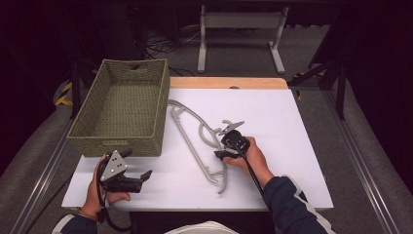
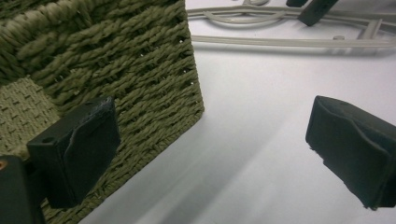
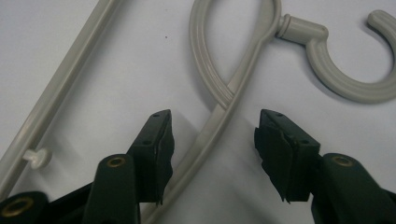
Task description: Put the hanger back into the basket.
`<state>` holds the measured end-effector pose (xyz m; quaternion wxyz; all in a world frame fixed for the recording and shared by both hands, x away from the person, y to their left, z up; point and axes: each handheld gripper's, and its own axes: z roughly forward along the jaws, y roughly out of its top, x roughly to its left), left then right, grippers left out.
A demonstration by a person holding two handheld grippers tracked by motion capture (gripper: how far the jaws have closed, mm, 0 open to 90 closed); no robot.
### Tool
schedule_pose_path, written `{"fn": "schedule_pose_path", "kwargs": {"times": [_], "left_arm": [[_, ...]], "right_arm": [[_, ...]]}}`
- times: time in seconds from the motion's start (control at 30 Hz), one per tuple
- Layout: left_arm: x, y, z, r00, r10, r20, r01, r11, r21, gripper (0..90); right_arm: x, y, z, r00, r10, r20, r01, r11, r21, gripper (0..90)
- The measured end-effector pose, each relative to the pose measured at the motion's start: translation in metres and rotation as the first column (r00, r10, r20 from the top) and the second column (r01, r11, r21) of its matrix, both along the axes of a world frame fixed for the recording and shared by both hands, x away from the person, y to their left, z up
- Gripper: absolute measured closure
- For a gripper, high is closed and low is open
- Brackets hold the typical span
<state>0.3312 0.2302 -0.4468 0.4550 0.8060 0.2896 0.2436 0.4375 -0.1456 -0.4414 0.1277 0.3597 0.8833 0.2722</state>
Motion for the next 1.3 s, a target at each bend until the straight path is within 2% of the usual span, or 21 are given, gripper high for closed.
{"fn": "schedule_pose_path", "kwargs": {"times": [0.1, 0.2, 0.3, 0.37, 0.47, 0.5, 0.53, 0.6, 0.67, 0.8, 0.87, 0.93, 1.0, 1.17, 1.23, 1.3], "left_arm": [[0.000, -0.001, 0.000, 1.0000, -0.002, 0.003, 0.002, 0.9999, 0.011, 3.6], [0.000, -0.003, -0.001, 1.0000, -0.009, -0.004, 0.009, 0.9997, 0.021, 3.6], [-0.001, -0.004, -0.002, 0.9998, -0.014, -0.016, 0.015, 0.9997, 0.022, 3.7], [0.000, -0.006, -0.002, 0.9994, -0.026, -0.023, 0.027, 0.9993, 0.025, 3.7], [0.000, -0.007, -0.003, 0.9989, -0.032, -0.035, 0.033, 0.9991, 0.027, 3.8], [-0.001, -0.008, -0.003, 0.9986, -0.036, -0.040, 0.037, 0.9988, 0.031, 3.8], [-0.001, -0.008, -0.003, 0.9985, -0.037, -0.040, 0.038, 0.9987, 0.032, 4.1], [-0.001, -0.009, -0.003, 0.9983, -0.040, -0.043, 0.041, 0.9987, 0.029, 4.1], [-0.002, -0.011, -0.003, 0.9981, -0.044, -0.043, 0.046, 0.9984, 0.033, 4.1], [-0.002, -0.012, -0.003, 0.9979, -0.046, -0.045, 0.048, 0.9980, 0.040, 4.2], [-0.002, -0.012, -0.003, 0.9978, -0.049, -0.045, 0.051, 0.9980, 0.038, 4.2], [-0.002, -0.012, -0.003, 0.9978, -0.049, -0.044, 0.051, 0.9978, 0.042, 4.3], [-0.002, -0.011, -0.003, 0.9977, -0.048, -0.046, 0.050, 0.9980, 0.038, 4.3], [-0.001, -0.012, -0.004, 0.9974, -0.049, -0.053, 0.051, 0.9980, 0.038, 4.4], [-0.001, -0.013, -0.004, 0.9975, -0.049, -0.052, 0.051, 0.9979, 0.039, 4.4], [0.000, -0.014, -0.004, 0.9974, -0.046, -0.056, 0.049, 0.9980, 0.039, 4.4]], "right_arm": [[0.004, 0.002, 0.000, 1.0000, -0.002, -0.009, 0.002, 1.000, 0.000, 48.7], [0.011, 0.004, 0.001, 0.9998, -0.011, -0.015, 0.011, 1.000, 0.004, 56.8], [0.017, 0.004, 0.004, 0.9989, -0.020, -0.042, 0.020, 1.000, -0.008, 65.9], [0.024, 0.007, 0.008, 0.9966, -0.008, -0.082, 0.004, 0.998, -0.056, 68.0], [0.031, 0.015, 0.012, 0.9905, -0.023, -0.136, 0.007, 0.993, -0.116, 68.6], [0.031, 0.015, 0.012, 0.9905, -0.023, -0.136, 0.007, 0.993, -0.116, 68.6], [0.035, 0.020, 0.014, 0.9847, -0.044, -0.169, 0.018, 0.988, -0.151, 69.7], [0.036, 0.023, 0.015, 0.9825, -0.060, -0.176, 0.031, 0.986, -0.163, 70.2], [0.037, 0.022, 0.015, 0.9765, -0.105, -0.188, 0.077, 0.986, -0.146, 72.4], [0.035, 0.022, 0.014, 0.9725, -0.153, -0.176, 0.131, 0.983, -0.131, 74.0], [0.034, 0.020, 0.014, 0.9747, -0.151, -0.165, 0.132, 0.984, -0.124, 74.1], [0.034, 0.017, 0.013, 0.9724, -0.158, -0.172, 0.143, 0.985, -0.096, 74.5], [0.032, 0.014, 0.013, 0.9768, -0.150, -0.152, 0.137, 0.986, -0.096, 74.7], [0.033, -0.006, 0.012, 0.9761, -0.178, -0.125, 0.169, 0.982, -0.080, 78.1], [0.033, -0.011, 0.013, 0.9788, -0.181, -0.096, 0.171, 0.980, -0.106, 79.1], [0.035, -0.017, 0.012, 0.9775, -0.189, -0.092, 0.181, 0.979, -0.095, 80.1]]}}
